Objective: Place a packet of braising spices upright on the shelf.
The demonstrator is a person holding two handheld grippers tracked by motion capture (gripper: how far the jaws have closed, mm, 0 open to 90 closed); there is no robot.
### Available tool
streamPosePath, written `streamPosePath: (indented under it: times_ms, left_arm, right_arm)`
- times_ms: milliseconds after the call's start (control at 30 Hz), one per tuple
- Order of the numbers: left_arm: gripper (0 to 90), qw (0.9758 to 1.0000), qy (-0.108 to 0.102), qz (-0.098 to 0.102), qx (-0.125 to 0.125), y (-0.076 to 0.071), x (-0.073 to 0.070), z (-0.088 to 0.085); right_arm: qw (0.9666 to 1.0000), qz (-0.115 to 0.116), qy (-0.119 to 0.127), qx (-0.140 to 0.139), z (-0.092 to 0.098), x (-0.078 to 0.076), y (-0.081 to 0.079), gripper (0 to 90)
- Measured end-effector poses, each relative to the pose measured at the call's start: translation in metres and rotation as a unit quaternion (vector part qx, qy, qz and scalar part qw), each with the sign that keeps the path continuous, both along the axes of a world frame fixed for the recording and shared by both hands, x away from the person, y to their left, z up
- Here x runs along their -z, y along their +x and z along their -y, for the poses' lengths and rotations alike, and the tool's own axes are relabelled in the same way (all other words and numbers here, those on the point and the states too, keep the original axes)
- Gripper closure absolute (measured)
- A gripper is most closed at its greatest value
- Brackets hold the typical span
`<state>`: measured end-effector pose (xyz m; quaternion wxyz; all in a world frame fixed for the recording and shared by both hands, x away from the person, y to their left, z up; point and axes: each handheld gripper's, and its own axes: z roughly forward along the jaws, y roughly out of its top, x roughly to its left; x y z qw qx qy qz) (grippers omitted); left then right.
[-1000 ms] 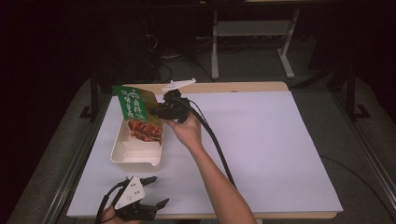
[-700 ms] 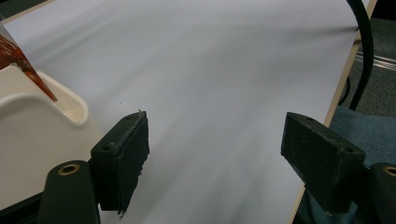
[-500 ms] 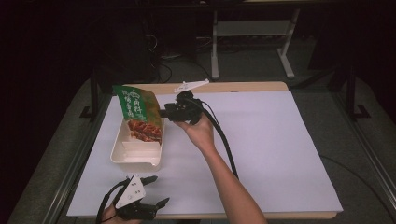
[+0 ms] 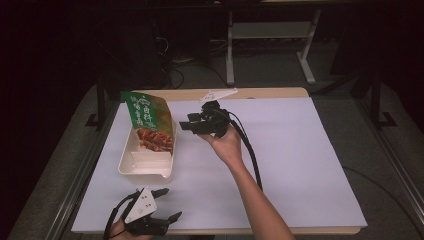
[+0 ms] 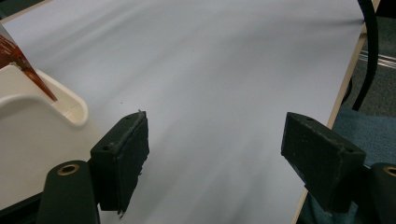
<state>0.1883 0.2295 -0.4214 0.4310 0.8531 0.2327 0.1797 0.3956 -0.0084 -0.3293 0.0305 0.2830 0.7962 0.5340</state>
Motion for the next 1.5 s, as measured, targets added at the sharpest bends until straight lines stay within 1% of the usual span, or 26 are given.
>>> streamPosePath:
  times_ms: [33,100,133,167,200,300,333,367,400,433,500,600,733,800,833,867,933,967,1000,1033,1100,1133,1267,1333,1400,1500]
  left_arm:
    - [22.7,1.0000,-0.004,-0.002,-0.002,0.000,0.000,0.000]
    - [22.7,1.0000,-0.004,-0.002,-0.002,0.000,0.001,0.000]
    - [22.7,1.0000,-0.005,-0.005,-0.004,0.001,0.001,0.000]
    - [22.7,1.0000,-0.005,-0.005,-0.004,0.001,0.001,0.000]
    - [22.7,1.0000,-0.001,-0.004,-0.003,0.001,0.001,-0.001]
    - [22.7,1.0000,-0.004,-0.005,-0.006,0.002,0.001,0.000]
    - [22.7,1.0000,0.000,-0.004,-0.005,0.002,0.001,-0.001]
    - [22.7,1.0000,0.000,-0.004,-0.005,0.002,0.001,-0.001]
    - [22.7,0.9999,-0.006,-0.006,-0.007,0.002,0.002,0.000]
    - [22.7,0.9999,-0.006,-0.006,-0.007,0.002,0.002,0.000]
    - [22.7,1.0000,-0.003,-0.006,-0.006,0.002,0.002,0.000]
    - [22.5,1.0000,0.002,-0.006,-0.005,0.003,0.001,-0.001]
    - [22.5,0.9999,0.008,-0.007,-0.004,0.004,0.001,-0.003]
    - [22.5,1.0000,0.005,-0.005,-0.006,0.004,0.002,-0.003]
    - [22.5,0.9999,-0.003,-0.006,-0.009,0.003,0.002,-0.003]
    - [22.5,0.9999,-0.003,-0.006,-0.009,0.003,0.002,-0.003]
    - [22.5,0.9999,0.004,-0.006,-0.008,0.004,0.001,-0.005]
    - [22.5,1.0000,0.006,-0.003,-0.006,0.005,0.001,-0.005]
    - [22.5,1.0000,0.006,-0.005,-0.006,0.004,0.001,-0.005]
    - [22.5,1.0000,0.005,-0.004,-0.006,0.004,0.001,-0.005]
    - [22.4,0.9999,-0.003,-0.006,-0.010,0.004,0.002,-0.004]
    - [22.4,0.9999,-0.003,-0.006,-0.010,0.004,0.002,-0.004]
    - [22.3,1.0000,0.002,-0.002,-0.009,0.005,0.002,-0.005]
    - [22.3,0.9999,-0.002,-0.004,-0.012,0.005,0.002,-0.005]
    - [22.3,0.9999,0.000,-0.005,-0.012,0.004,0.002,-0.005]
    - [22.3,0.9999,0.001,-0.006,-0.012,0.005,0.002,-0.006]
  right_arm:
    - [1.0000,-0.002,0.001,0.001,0.002,0.000,-0.001,51.4]
    - [1.0000,-0.004,0.002,0.000,0.005,0.001,-0.001,51.0]
    - [1.0000,-0.005,0.001,0.002,0.010,0.003,-0.003,50.2]
    - [1.0000,-0.005,0.001,0.002,0.010,0.003,-0.003,50.2]
    - [1.0000,-0.006,-0.001,0.003,0.015,0.004,-0.004,49.3]
    - [0.9999,-0.011,0.001,0.005,0.020,0.006,-0.005,48.7]
    - [0.9999,-0.011,0.000,0.008,0.026,0.008,-0.006,48.2]
    - [0.9999,-0.013,0.001,0.010,0.028,0.009,-0.006,48.0]
    - [0.9998,-0.015,0.001,0.009,0.031,0.010,-0.007,47.8]
    - [0.9999,-0.014,0.000,0.009,0.034,0.011,-0.007,47.5]
    - [0.9997,-0.023,-0.003,0.010,0.038,0.013,-0.008,46.7]
    - [0.9998,-0.019,-0.004,0.011,0.043,0.015,-0.010,46.7]
    - [0.9995,-0.027,-0.003,0.017,0.054,0.019,-0.013,45.6]
    - [0.9994,-0.030,-0.002,0.017,0.058,0.020,-0.013,45.0]
    - [0.9994,-0.031,0.002,0.016,0.061,0.020,-0.015,45.3]
    - [0.9994,-0.031,0.002,0.016,0.061,0.020,-0.015,45.3]
    - [0.9993,-0.031,0.000,0.019,0.067,0.022,-0.019,44.7]
    - [0.9993,-0.033,0.001,0.020,0.069,0.022,-0.020,44.6]
    - [0.9993,-0.031,0.000,0.020,0.072,0.023,-0.022,44.4]
    - [0.9993,-0.031,0.001,0.021,0.074,0.024,-0.024,44.2]
    - [0.9992,-0.034,-0.004,0.022,0.079,0.025,-0.027,43.6]
    - [0.9992,-0.034,-0.004,0.022,0.079,0.025,-0.027,43.6]
    - [0.9989,-0.038,-0.003,0.027,0.089,0.032,-0.033,43.2]
    - [0.9987,-0.043,-0.007,0.027,0.092,0.034,-0.033,42.3]
    - [0.9988,-0.039,-0.003,0.028,0.094,0.036,-0.036,42.4]
    - [0.9986,-0.043,-0.005,0.029,0.099,0.039,-0.039,42.1]
